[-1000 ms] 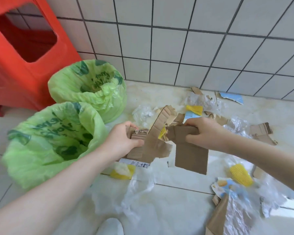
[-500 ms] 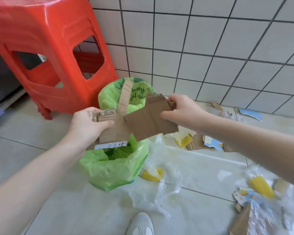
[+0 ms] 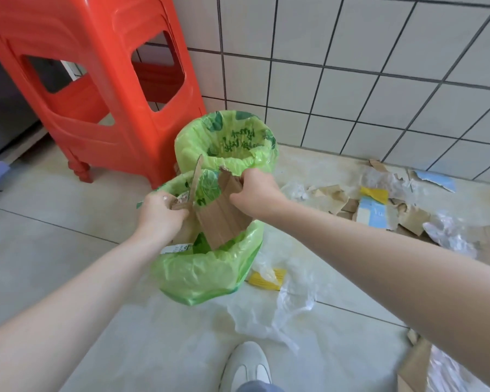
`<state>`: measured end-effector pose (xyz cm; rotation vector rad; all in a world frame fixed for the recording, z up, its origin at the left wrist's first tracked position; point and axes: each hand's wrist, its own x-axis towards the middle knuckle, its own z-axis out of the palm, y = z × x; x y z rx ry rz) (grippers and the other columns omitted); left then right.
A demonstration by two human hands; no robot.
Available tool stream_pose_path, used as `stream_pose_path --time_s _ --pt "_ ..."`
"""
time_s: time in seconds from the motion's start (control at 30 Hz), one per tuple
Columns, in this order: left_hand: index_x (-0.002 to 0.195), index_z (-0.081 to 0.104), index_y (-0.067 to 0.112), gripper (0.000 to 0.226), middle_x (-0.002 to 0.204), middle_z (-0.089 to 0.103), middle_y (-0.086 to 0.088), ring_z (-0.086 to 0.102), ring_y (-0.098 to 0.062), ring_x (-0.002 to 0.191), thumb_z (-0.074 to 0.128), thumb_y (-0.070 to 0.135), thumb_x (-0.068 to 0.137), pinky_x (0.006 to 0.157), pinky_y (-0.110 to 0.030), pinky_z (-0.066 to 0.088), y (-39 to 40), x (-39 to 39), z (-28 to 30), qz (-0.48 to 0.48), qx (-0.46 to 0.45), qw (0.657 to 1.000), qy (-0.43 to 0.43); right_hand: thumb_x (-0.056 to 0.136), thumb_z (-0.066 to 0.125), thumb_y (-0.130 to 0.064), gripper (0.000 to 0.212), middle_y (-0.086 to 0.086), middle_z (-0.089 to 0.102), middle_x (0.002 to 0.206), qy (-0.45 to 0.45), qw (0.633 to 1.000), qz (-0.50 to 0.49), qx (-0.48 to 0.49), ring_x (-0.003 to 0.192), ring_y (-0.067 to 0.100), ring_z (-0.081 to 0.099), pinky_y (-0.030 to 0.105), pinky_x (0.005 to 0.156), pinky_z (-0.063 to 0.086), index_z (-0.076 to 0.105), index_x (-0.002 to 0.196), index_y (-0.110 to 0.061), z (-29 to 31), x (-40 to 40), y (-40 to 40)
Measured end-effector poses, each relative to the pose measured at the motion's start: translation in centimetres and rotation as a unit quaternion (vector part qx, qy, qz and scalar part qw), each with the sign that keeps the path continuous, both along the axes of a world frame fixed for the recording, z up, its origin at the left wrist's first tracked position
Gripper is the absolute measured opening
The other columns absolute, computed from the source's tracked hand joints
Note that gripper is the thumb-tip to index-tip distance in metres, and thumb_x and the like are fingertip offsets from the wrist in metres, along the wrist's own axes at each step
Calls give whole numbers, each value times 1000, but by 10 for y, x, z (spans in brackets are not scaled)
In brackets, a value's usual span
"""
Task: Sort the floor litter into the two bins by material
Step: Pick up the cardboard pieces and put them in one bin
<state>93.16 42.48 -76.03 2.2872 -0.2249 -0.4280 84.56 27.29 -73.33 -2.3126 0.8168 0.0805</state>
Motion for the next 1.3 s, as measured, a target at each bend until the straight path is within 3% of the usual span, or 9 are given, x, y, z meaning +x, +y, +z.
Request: stream_pose_path --time_s 0.07,0.27,0.33,0.43,0.63,0.8,1.03,1.13,1.3 --pt "102 57 12 20 90 60 -10 57 -28 74 66 16 85 64 -33 44 -8 -4 -12 11 -7 1000 17 86 55 -11 25 4 45 67 7 1000 2 7 56 19 45 25 42 31 40 66 -11 -5 4 2" --pt "120 50 10 32 101 56 -1 55 -19 84 60 20 92 71 -31 43 -22 -20 -33 -17 -28 994 105 90 58 -21 21 6 49 67 47 998 42 33 63 25 55 27 49 45 49 76 -7 -18 7 10" --pt "127 47 13 42 108 51 1 51 -19 92 63 20 89 77 -32 41 -21 -20 -34 -52 8 992 119 91 58 -20 23 13 62 86 42 997 44 55 78 31 65 34 64 56 58 98 1 -17 3 9" --pt "130 46 14 52 117 54 -4 54 -24 103 68 16 84 91 -39 47 -17 -16 -30 -73 20 989 125 91 56 -12 37 23 64 117 21 995 28 92 101 37 66 48 85 56 56 122 8 -13 -3 2" --pt "116 58 17 32 105 62 1 58 -17 100 63 11 84 89 -33 48 -22 -20 -3 -137 14 990 -22 91 51 -13 33 8 63 119 -25 995 53 83 92 22 64 33 84 56 59 123 -7 -1 -31 -22" --pt "100 62 19 20 93 63 7 59 -11 89 60 8 84 82 -24 47 -50 -51 16 -206 -28 973 -102 91 53 -16 29 0 64 114 9 997 77 30 84 12 55 18 65 43 63 118 -13 5 -79 -52" --pt "96 62 16 16 97 60 4 51 -12 96 56 8 84 78 -21 37 -101 -124 -7 -421 -26 889 -182 88 51 -18 29 -7 61 101 124 989 80 -3 98 14 57 22 80 45 64 114 -21 -20 -170 -99" --pt "96 61 16 17 98 58 5 50 -14 101 56 8 82 82 -22 39 -126 -150 -34 -494 6 851 -178 88 50 -18 29 -3 62 110 173 982 78 -18 102 17 55 28 87 48 61 115 -21 -37 -209 -122" --pt "101 56 18 18 100 52 6 45 -14 109 51 13 85 89 -32 44 -174 -173 -74 -603 96 772 -178 89 48 -19 30 -6 60 103 234 970 66 -11 99 15 53 21 82 42 60 116 -20 -72 -266 -161"
